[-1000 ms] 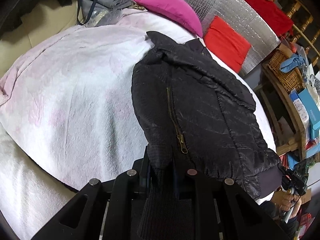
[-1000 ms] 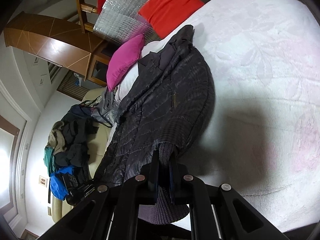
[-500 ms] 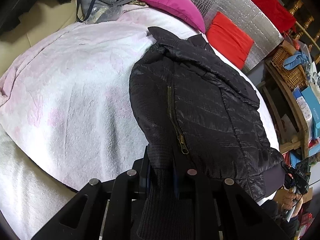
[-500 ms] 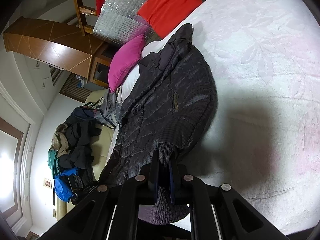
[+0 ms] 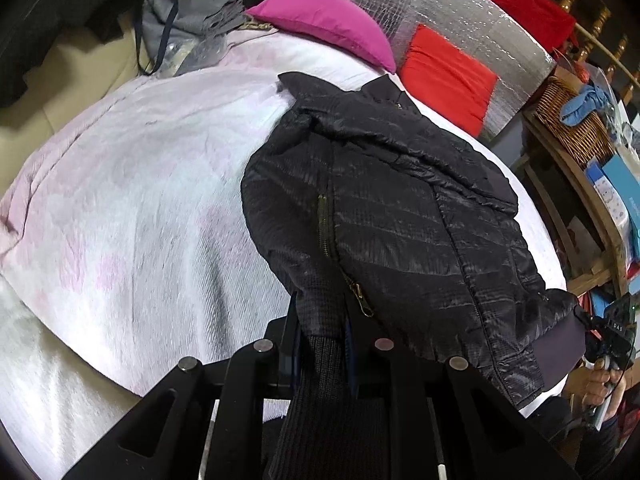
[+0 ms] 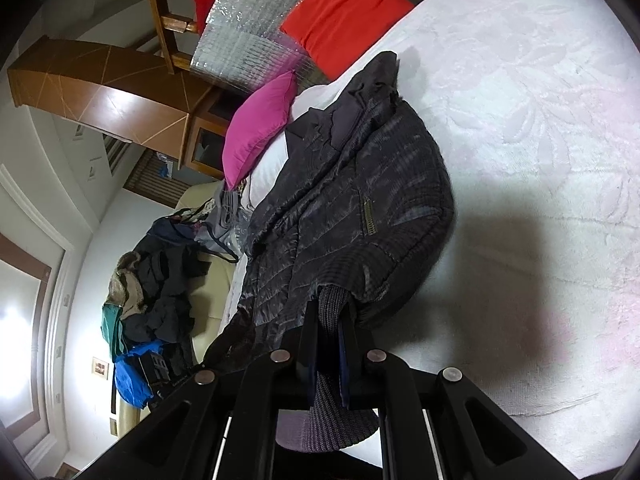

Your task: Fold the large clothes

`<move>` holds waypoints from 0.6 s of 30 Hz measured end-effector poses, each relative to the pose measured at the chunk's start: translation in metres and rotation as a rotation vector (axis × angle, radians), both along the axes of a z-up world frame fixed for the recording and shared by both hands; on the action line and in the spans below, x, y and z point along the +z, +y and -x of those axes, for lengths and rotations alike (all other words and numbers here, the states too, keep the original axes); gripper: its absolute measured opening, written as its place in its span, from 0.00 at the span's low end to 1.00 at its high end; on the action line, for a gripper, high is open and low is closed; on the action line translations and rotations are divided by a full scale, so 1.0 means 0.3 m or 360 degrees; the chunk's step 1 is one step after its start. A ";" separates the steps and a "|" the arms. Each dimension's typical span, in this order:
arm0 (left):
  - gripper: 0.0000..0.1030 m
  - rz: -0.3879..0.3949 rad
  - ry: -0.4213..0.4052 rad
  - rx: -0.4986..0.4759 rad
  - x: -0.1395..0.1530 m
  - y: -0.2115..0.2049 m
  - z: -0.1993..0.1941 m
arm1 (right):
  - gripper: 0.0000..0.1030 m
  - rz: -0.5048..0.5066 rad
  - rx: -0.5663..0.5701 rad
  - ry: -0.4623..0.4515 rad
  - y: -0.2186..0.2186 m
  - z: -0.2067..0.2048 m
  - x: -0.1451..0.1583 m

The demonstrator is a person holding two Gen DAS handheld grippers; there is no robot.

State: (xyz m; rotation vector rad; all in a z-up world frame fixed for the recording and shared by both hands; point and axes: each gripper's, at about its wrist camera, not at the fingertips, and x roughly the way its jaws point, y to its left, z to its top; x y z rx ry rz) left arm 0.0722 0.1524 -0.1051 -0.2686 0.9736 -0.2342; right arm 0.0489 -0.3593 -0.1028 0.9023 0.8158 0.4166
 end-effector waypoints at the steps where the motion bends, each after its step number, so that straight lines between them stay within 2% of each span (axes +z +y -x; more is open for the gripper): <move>1: 0.17 -0.0004 -0.0005 -0.0004 0.002 -0.001 0.000 | 0.08 0.0006 -0.0003 0.0003 0.001 0.000 0.001; 18: 0.17 -0.0029 -0.0029 -0.0020 0.005 -0.002 0.008 | 0.08 0.0033 -0.0036 0.0044 0.008 0.005 0.002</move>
